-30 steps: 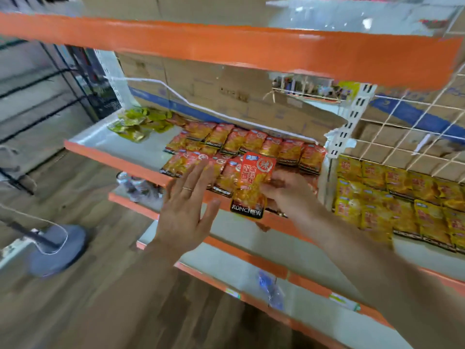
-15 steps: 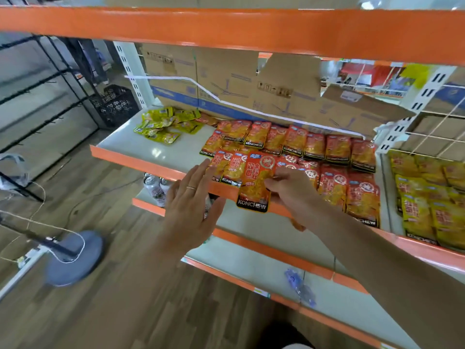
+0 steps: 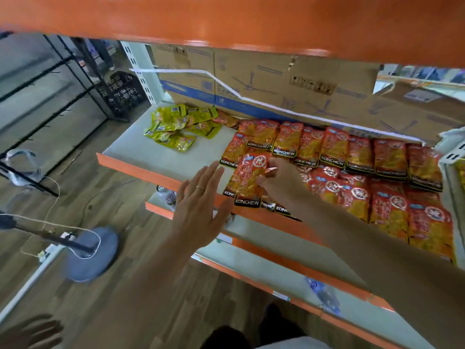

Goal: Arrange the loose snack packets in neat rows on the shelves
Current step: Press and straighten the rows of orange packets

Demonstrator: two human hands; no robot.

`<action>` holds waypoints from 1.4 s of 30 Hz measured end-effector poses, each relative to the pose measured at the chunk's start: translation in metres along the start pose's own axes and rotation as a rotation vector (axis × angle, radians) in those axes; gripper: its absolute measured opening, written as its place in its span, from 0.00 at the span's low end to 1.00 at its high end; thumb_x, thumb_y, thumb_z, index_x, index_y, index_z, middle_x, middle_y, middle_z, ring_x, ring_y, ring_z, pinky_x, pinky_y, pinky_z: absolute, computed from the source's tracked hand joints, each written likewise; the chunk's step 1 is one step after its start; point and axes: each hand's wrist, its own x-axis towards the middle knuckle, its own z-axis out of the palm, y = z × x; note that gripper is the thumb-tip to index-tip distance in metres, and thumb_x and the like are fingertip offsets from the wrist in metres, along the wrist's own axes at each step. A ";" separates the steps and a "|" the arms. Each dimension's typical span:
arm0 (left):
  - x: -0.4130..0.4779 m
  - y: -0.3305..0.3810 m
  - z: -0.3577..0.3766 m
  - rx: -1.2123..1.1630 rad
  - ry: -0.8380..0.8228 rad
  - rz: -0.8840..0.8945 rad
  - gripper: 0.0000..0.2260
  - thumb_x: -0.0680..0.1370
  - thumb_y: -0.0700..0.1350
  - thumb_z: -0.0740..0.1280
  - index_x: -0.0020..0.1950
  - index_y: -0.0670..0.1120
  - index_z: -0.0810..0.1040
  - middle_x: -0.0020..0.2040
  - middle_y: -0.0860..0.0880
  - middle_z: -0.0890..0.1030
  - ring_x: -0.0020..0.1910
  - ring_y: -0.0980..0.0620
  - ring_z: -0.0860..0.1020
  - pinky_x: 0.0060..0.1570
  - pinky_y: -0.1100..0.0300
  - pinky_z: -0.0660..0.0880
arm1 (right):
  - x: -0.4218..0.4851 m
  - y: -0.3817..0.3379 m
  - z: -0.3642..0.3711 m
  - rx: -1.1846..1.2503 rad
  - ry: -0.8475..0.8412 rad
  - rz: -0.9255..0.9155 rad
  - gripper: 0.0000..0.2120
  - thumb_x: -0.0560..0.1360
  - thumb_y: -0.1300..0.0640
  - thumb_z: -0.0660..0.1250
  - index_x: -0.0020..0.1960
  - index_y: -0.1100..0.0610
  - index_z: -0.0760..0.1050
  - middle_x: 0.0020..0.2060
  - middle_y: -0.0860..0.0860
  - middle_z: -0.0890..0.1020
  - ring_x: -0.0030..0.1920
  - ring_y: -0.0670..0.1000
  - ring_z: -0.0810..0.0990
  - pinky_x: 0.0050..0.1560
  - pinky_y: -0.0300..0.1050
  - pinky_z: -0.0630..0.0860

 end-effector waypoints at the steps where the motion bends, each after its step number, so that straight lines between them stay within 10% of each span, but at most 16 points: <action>1: 0.003 -0.004 0.001 -0.003 -0.006 -0.003 0.27 0.82 0.59 0.57 0.78 0.46 0.64 0.80 0.50 0.62 0.78 0.46 0.61 0.70 0.40 0.64 | 0.004 0.000 0.005 -0.023 0.003 -0.007 0.15 0.76 0.61 0.69 0.62 0.55 0.73 0.44 0.50 0.81 0.42 0.51 0.83 0.42 0.49 0.83; 6: 0.019 -0.026 0.015 -0.019 -0.074 0.021 0.28 0.82 0.60 0.54 0.79 0.48 0.63 0.80 0.51 0.61 0.78 0.48 0.62 0.70 0.41 0.65 | 0.022 0.006 0.026 -0.146 0.041 -0.043 0.17 0.79 0.58 0.68 0.66 0.56 0.69 0.44 0.50 0.79 0.36 0.45 0.77 0.26 0.33 0.68; 16: 0.059 -0.054 0.040 -0.058 -0.202 0.156 0.26 0.79 0.61 0.53 0.74 0.53 0.69 0.75 0.51 0.70 0.66 0.45 0.75 0.63 0.46 0.66 | 0.029 0.015 0.045 -0.388 0.158 -0.061 0.20 0.78 0.47 0.69 0.63 0.57 0.70 0.48 0.56 0.80 0.42 0.52 0.80 0.38 0.43 0.75; 21: 0.070 -0.052 0.049 -0.083 -0.225 0.219 0.23 0.79 0.61 0.55 0.74 0.58 0.68 0.74 0.52 0.69 0.66 0.47 0.74 0.60 0.48 0.67 | 0.013 0.032 0.030 -0.535 0.258 -0.134 0.23 0.81 0.48 0.62 0.73 0.56 0.68 0.57 0.56 0.79 0.60 0.56 0.76 0.64 0.56 0.73; 28: 0.075 -0.057 0.047 -0.116 -0.334 0.293 0.24 0.81 0.60 0.56 0.76 0.58 0.64 0.76 0.49 0.64 0.68 0.46 0.69 0.62 0.45 0.67 | -0.006 0.078 0.032 -0.919 0.459 -0.543 0.15 0.78 0.53 0.63 0.62 0.56 0.79 0.62 0.53 0.79 0.64 0.56 0.74 0.65 0.56 0.63; 34: 0.076 -0.054 0.053 -0.248 -0.351 0.229 0.20 0.80 0.51 0.64 0.72 0.51 0.74 0.74 0.45 0.67 0.69 0.42 0.68 0.66 0.41 0.71 | -0.005 0.073 0.035 -0.952 0.297 -0.388 0.24 0.79 0.49 0.52 0.69 0.53 0.74 0.69 0.54 0.75 0.71 0.55 0.72 0.72 0.62 0.57; 42: 0.081 -0.051 0.052 -0.423 -0.317 0.101 0.16 0.75 0.40 0.72 0.63 0.49 0.81 0.68 0.51 0.72 0.57 0.55 0.75 0.59 0.62 0.70 | -0.003 0.076 0.037 -0.953 0.329 -0.364 0.25 0.76 0.49 0.52 0.68 0.54 0.75 0.69 0.53 0.76 0.71 0.53 0.71 0.72 0.59 0.54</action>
